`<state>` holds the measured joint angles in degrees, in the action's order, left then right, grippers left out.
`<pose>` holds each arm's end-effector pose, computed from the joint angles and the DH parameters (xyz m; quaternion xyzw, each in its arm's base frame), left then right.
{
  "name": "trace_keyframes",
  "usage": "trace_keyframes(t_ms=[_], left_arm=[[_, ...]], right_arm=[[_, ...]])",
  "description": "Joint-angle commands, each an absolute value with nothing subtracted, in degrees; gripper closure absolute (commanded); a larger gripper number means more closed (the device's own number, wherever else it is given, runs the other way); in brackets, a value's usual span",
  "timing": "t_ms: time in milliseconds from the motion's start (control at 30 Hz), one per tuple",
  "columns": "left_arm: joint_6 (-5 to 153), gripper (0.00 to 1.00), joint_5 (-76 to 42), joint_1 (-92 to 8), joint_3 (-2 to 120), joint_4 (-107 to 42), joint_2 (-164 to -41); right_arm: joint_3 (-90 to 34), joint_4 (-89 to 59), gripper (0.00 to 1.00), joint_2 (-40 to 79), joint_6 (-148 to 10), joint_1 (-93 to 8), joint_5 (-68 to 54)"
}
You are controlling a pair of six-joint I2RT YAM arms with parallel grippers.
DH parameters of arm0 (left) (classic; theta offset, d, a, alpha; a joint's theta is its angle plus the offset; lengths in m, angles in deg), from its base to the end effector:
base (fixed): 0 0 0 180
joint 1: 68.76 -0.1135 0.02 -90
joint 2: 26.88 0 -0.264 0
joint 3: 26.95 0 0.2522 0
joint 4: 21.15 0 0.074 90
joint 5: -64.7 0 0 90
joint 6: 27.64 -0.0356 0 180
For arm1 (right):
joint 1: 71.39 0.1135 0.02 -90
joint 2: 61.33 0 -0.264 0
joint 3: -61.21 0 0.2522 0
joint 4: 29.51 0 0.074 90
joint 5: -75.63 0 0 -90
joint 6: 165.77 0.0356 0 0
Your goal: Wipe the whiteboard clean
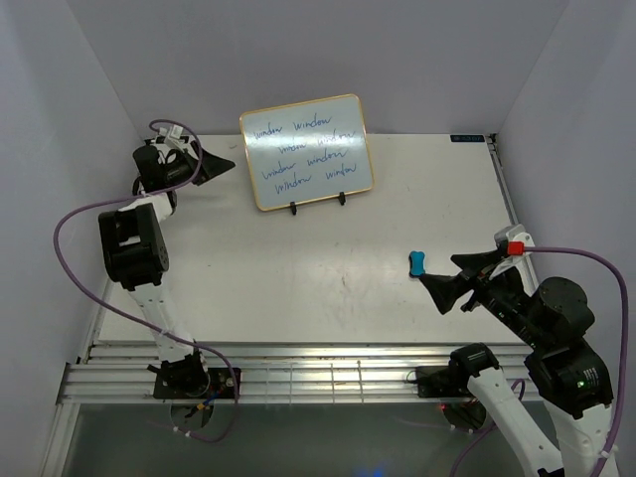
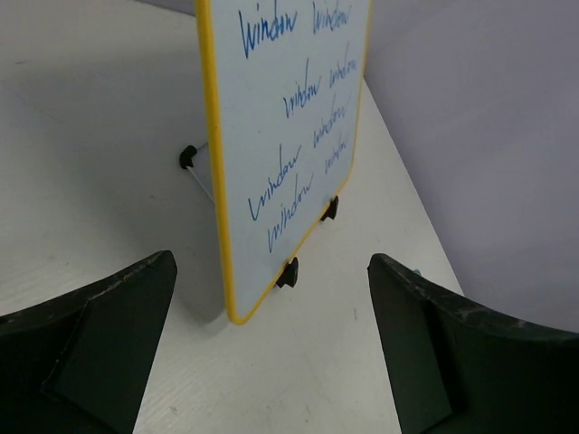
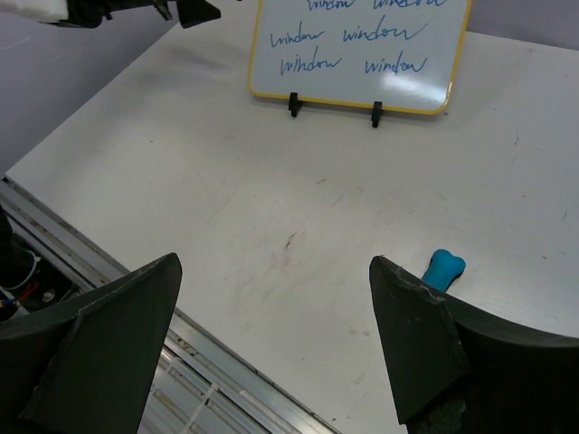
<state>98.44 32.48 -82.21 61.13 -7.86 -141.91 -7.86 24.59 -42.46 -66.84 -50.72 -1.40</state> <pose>0.4416 0.0746 0.2164 -0.0172 0.7501 -0.4786 0.4560 0.0347 0.0216 0.3853 -0.1510 0.7144 0.2531 0.6347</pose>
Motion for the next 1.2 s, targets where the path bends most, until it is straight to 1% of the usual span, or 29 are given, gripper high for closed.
trace_keyframes(t_ms=[0, 133, 367, 567, 700, 800, 933, 967, 1067, 1167], left_arm=[[100.07, 0.02, 45.18, -80.80, 69.04, -1.51, -147.27], [102.00, 0.02, 46.68, -79.93, 74.76, 0.07, -155.36], [105.34, 0.02, 47.12, -76.23, 86.73, 1.04, -165.03], [110.53, 0.02, 44.92, -73.51, 98.15, 1.30, -171.72], [111.14, 0.03, 44.75, -72.54, 101.85, 1.30, -174.54], [111.85, 0.10, 45.71, -72.45, 103.96, 1.48, -176.73], [112.11, 0.28, 46.59, -72.45, 105.46, 1.57, -178.23], [112.11, 0.29, 46.59, -72.45, 105.64, 1.57, -178.41], [112.55, 0.35, 46.59, -72.37, 107.04, 1.57, -179.11], [112.73, 0.35, 45.89, -72.19, 107.92, 1.65, -179.20]], right_arm=[[-7.49, 21.52, 0.10, -41.73, -66.28, -50.56, 3.99], [-7.57, 22.57, 0.10, -41.47, -66.54, -50.56, 7.07], [-7.31, 25.47, 0.10, -39.18, -67.95, -50.47, 6.11], [-5.91, 26.44, 0.10, -39.36, -68.12, -50.47, 4.44], [-5.82, 26.96, 0.10, -39.27, -68.21, -50.47, 4.17], [-6.17, 27.32, 0.10, -39.01, -68.30, -50.47, 4.17], [-6.25, 27.41, 0.09, -38.57, -68.48, -50.47, 4.17], [-6.17, 27.32, 0.09, -38.31, -68.39, -50.47, 4.35], [-5.99, 26.97, 0.08, -37.69, -68.39, -50.56, 5.05], [-5.55, 26.96, 0.06, -37.43, -68.65, -50.47, 5.40]])
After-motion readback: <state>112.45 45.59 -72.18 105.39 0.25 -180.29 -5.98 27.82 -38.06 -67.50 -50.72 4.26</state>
